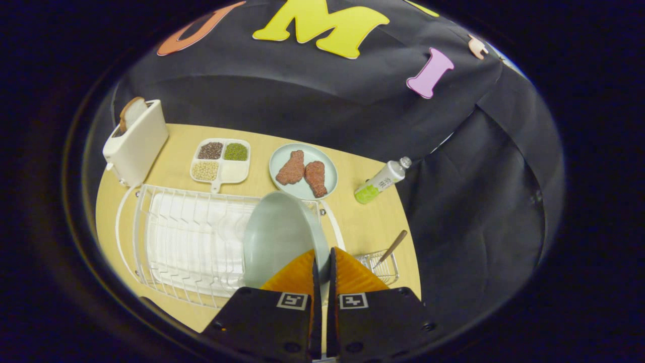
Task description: Take the plate from the dish rack, then take the spoon from the basket and place it into the plate.
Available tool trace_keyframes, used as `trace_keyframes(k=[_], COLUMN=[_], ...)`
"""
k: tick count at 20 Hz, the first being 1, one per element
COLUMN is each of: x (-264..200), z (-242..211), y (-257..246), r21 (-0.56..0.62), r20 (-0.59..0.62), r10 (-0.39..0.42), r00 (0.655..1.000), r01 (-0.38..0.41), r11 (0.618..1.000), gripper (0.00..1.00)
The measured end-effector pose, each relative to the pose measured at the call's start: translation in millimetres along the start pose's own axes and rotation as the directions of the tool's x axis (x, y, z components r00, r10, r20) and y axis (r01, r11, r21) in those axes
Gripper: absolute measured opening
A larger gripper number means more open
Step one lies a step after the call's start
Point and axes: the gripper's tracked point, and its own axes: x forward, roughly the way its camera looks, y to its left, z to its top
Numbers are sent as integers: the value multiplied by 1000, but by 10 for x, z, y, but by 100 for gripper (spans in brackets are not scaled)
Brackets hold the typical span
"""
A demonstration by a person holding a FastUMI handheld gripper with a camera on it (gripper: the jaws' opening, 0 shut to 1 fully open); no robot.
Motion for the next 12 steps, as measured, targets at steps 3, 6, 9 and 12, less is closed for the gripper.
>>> trace_keyframes(k=[3,6,9,12], x=[-163,-371,-517,-601], z=[136,79,-34,-273], y=[-143,-152,-195,-263], r21=[-17,-5,8,23], r20=[86,93,112,126], r10=[-59,-6,75,208], r00=[995,996,991,970], r01=[61,6,-77,-213], r11=[998,1000,997,977], gripper=[9,9,9,9])
